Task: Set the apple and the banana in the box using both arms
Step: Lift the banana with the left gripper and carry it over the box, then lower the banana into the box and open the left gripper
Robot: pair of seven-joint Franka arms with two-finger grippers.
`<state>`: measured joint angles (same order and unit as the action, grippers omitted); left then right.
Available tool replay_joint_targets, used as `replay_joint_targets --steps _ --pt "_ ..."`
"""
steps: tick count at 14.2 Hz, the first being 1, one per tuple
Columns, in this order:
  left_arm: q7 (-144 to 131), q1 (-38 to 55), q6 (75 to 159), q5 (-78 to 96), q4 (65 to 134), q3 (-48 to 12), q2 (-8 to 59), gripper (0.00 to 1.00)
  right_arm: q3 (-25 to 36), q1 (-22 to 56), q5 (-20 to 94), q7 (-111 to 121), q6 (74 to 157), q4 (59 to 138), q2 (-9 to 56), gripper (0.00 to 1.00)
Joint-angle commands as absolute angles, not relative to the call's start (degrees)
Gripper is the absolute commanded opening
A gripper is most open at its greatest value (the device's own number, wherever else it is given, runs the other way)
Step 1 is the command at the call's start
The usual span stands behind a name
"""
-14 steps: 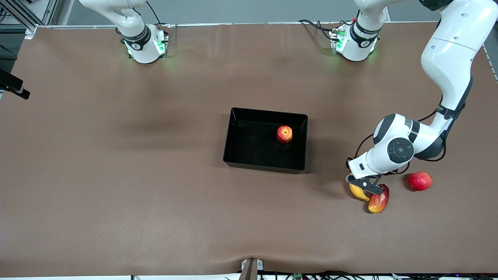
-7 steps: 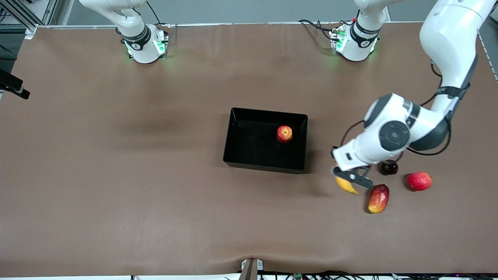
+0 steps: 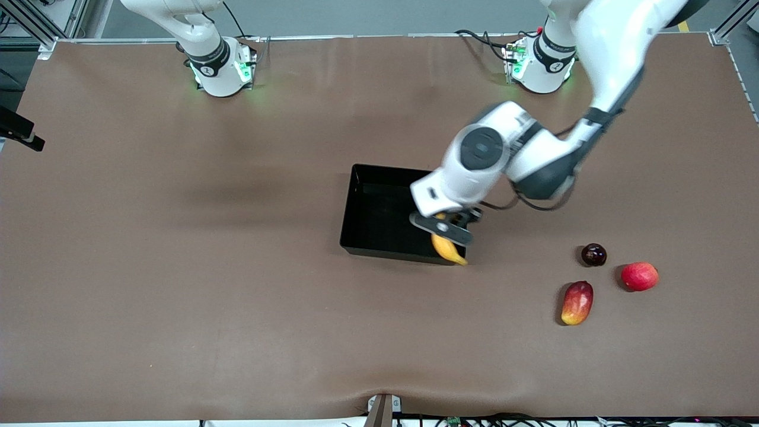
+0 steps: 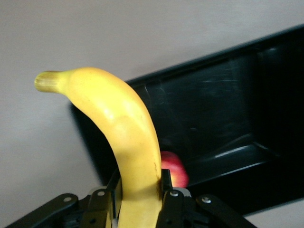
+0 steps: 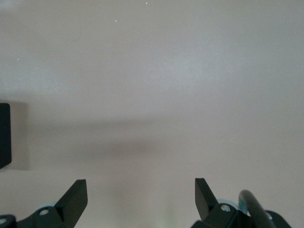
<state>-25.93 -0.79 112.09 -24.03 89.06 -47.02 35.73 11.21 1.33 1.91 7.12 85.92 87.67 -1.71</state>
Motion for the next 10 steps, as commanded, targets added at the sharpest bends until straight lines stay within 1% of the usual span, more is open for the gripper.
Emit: replay_joint_targets --steps 1,3,5,6,8,10 --pt "-32.8 6.1 110.8 -24.7 83.9 -44.6 38.7 0.0 11.0 0.5 1.9 7.5 85.3 87.6 -2.0 1.0" --pt "-35.8 12.9 111.5 -24.8 83.3 -40.2 39.1 0.0 11.0 0.4 1.9 7.5 85.3 87.7 -2.0 1.0" --pt "-36.5 19.2 114.4 -24.4 82.2 -34.7 39.5 0.0 11.0 0.4 1.9 7.5 85.3 87.7 -2.0 1.0" --pt "-37.1 21.9 115.7 -24.3 81.4 -32.9 40.5 0.0 11.0 0.4 1.9 7.5 85.3 87.7 -2.0 1.0" --pt "-38.5 24.9 117.5 -24.4 80.4 -31.0 42.0 0.0 11.0 0.4 1.9 7.5 85.3 87.7 -2.0 1.0" --pt "-38.4 25.2 120.0 -24.3 80.4 -30.4 43.3 0.0 11.0 0.4 1.9 7.5 85.3 87.8 -1.9 1.0"
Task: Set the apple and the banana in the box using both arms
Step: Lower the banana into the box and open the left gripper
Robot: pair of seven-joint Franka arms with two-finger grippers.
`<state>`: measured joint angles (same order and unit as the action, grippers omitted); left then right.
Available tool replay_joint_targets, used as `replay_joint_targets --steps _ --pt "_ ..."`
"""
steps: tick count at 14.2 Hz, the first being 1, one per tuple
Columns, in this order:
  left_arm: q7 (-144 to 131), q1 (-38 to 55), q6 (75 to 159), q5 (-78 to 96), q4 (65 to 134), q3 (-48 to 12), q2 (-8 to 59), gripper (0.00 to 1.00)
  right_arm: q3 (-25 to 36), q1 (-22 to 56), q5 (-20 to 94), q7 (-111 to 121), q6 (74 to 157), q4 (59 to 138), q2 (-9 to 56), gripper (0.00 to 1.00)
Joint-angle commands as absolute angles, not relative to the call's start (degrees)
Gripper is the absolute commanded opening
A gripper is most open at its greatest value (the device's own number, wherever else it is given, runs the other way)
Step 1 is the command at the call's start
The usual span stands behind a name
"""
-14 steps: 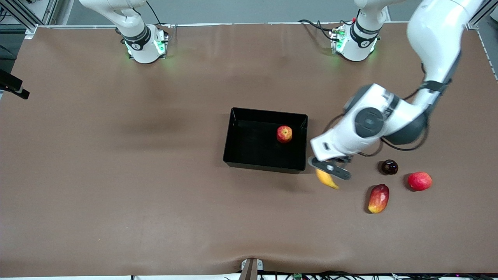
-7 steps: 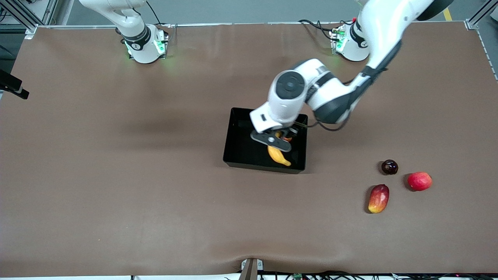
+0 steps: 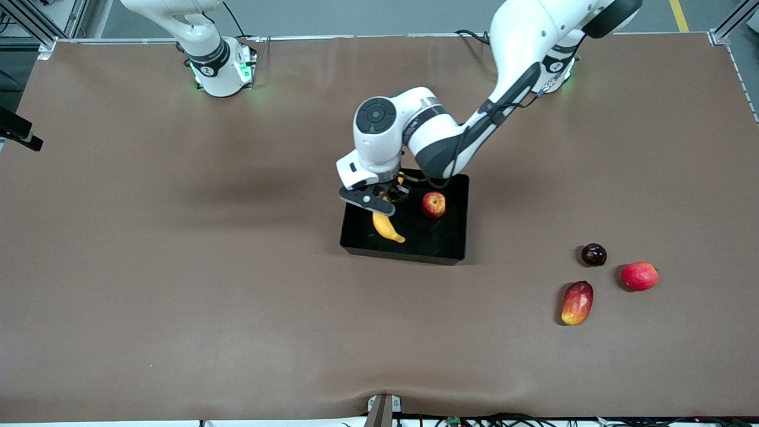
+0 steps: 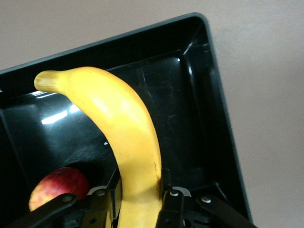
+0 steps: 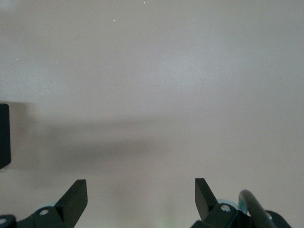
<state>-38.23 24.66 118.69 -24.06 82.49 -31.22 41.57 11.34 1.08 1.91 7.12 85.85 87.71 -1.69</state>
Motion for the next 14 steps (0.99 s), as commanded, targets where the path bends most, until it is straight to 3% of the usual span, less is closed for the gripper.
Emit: replay_joint_targets --steps 1,6,11,14 --pt "-38.3 25.4 120.8 -24.5 80.4 -30.4 44.3 0.0 11.0 0.4 2.0 7.5 85.3 87.8 -1.9 1.0" --pt "-38.1 30.0 124.4 -24.5 80.4 -24.4 46.8 0.0 11.0 0.4 2.0 7.5 85.3 87.8 -1.9 1.0" --pt "-38.4 30.3 126.7 -24.6 80.4 -23.9 50.1 0.01 11.0 0.4 2.0 7.5 85.3 87.9 -1.9 1.0" --pt "-38.4 32.0 127.2 -24.6 80.4 -21.6 50.9 0.2 11.0 0.4 2.0 7.5 85.3 87.9 -1.9 1.0"
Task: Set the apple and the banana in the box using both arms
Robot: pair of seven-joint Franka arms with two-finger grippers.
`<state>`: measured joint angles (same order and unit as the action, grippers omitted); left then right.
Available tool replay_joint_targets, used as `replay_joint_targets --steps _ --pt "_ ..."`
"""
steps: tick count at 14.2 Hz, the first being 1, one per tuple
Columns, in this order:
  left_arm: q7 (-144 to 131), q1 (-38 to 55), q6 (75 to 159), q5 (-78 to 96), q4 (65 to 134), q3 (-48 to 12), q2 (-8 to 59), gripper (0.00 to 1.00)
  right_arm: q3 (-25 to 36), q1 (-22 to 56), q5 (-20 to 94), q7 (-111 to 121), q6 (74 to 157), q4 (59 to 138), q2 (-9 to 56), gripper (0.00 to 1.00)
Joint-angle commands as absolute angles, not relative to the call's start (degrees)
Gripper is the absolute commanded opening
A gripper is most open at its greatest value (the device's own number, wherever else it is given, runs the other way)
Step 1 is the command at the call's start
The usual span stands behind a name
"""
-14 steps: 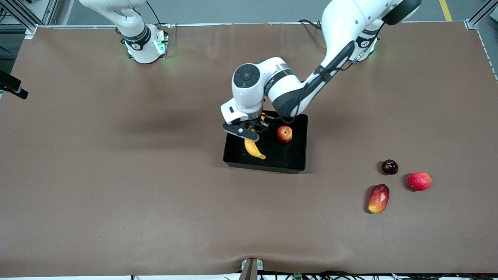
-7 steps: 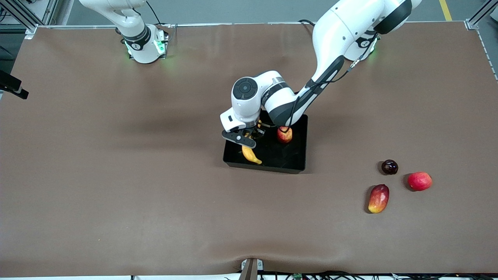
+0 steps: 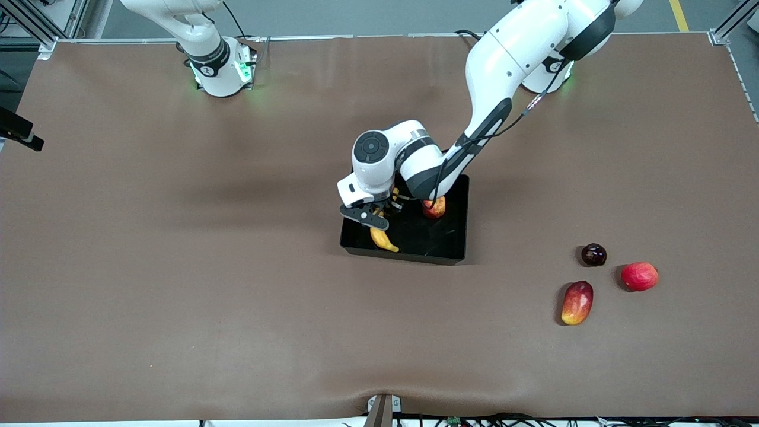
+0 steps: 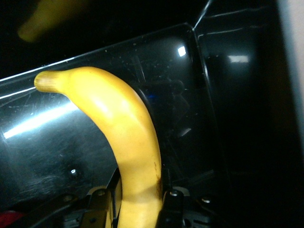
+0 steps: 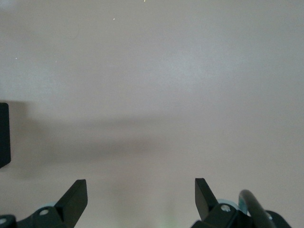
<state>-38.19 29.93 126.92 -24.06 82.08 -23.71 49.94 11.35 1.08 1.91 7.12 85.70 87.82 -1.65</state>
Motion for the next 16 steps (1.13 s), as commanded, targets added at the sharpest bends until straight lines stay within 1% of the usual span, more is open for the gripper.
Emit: replay_joint_targets --steps 1,2,3,4,5,7,9,12,16 --pt "-38.6 32.4 127.2 -24.6 80.4 -21.0 50.9 0.26 11.1 0.3 2.0 7.5 85.3 87.9 -1.9 1.0" --pt "-38.8 32.4 127.2 -24.6 80.4 -20.9 51.1 0.31 11.1 0.3 2.0 7.4 85.3 87.9 -1.8 1.0" --pt "-38.9 32.4 127.2 -24.6 80.4 -20.9 51.2 0.43 11.1 0.3 2.0 7.4 85.3 87.9 -1.8 1.0" --pt "-38.9 32.4 127.2 -24.7 80.5 -20.9 51.1 0.79 11.0 0.2 2.0 7.5 85.3 87.9 -1.8 1.0" --pt "-38.8 32.4 127.2 -24.8 80.5 -20.8 50.7 1.0 11.0 0.0 2.0 7.5 85.3 87.9 -1.8 1.0" --pt "-38.4 31.9 127.2 -24.8 80.4 -20.7 49.3 1.0 11.1 -0.2 2.0 7.5 85.3 87.9 -1.8 1.0" --pt "-38.4 31.4 126.0 -24.9 80.3 -20.4 45.6 1.0 11.0 -0.4 2.0 7.5 85.3 87.9 -1.8 1.0" --pt "-38.0 29.8 119.4 -24.1 80.3 -19.1 36.9 1.0 11.0 -0.4 2.0 7.4 85.3 87.9 -1.7 1.0" --pt "-37.6 25.9 110.9 -22.4 80.4 -19.5 28.2 1.0 11.1 -0.4 2.0 7.5 85.3 87.9 -1.7 1.0"
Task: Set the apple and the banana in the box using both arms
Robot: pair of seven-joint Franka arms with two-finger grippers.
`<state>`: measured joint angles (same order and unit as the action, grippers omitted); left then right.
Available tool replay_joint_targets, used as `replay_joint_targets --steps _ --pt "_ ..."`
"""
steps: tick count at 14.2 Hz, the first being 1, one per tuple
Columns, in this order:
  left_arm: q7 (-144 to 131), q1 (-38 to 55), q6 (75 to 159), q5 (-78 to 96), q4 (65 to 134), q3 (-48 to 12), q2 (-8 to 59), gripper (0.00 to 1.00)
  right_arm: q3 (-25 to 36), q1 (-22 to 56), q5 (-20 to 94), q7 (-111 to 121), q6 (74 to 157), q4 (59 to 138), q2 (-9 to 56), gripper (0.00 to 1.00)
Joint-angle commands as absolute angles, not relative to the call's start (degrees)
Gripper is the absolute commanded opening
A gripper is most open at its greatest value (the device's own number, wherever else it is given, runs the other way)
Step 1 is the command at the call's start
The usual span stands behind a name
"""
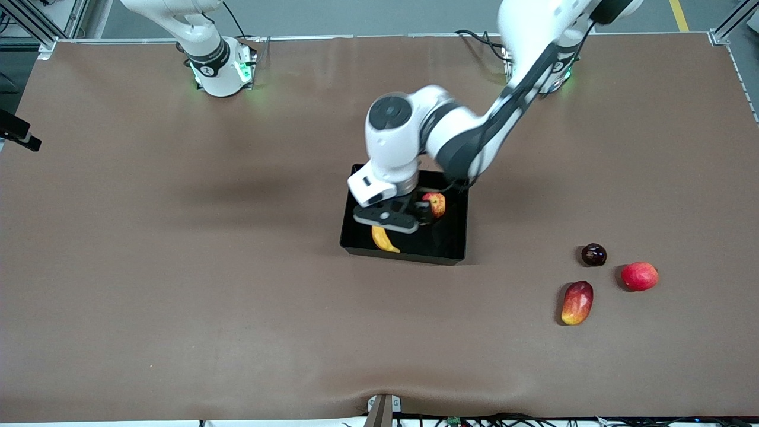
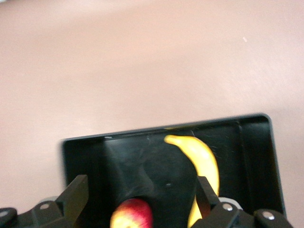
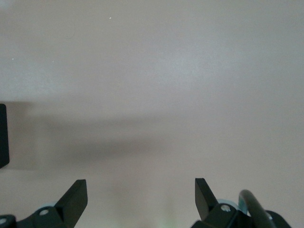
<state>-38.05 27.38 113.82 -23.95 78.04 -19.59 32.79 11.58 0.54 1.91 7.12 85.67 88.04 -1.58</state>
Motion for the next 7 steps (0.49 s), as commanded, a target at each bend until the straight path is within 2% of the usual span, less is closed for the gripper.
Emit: replay_joint_targets --steps 1,3,7 --pt "-37.5 24.6 110.2 -20.8 80.4 -19.4 26.4 1.0 11.1 -0.4 1.9 7.5 85.3 87.9 -1.8 1.0" --pt "-37.5 19.8 109.8 -15.2 81.1 -19.6 23.0 1.0 11.0 -0.3 1.9 7.5 85.3 87.8 -1.8 1.0" --pt "-34.7 11.4 102.6 -14.9 80.9 -19.6 18.6 1.0 11.0 -0.2 1.9 7.5 85.3 87.6 -1.8 1.0"
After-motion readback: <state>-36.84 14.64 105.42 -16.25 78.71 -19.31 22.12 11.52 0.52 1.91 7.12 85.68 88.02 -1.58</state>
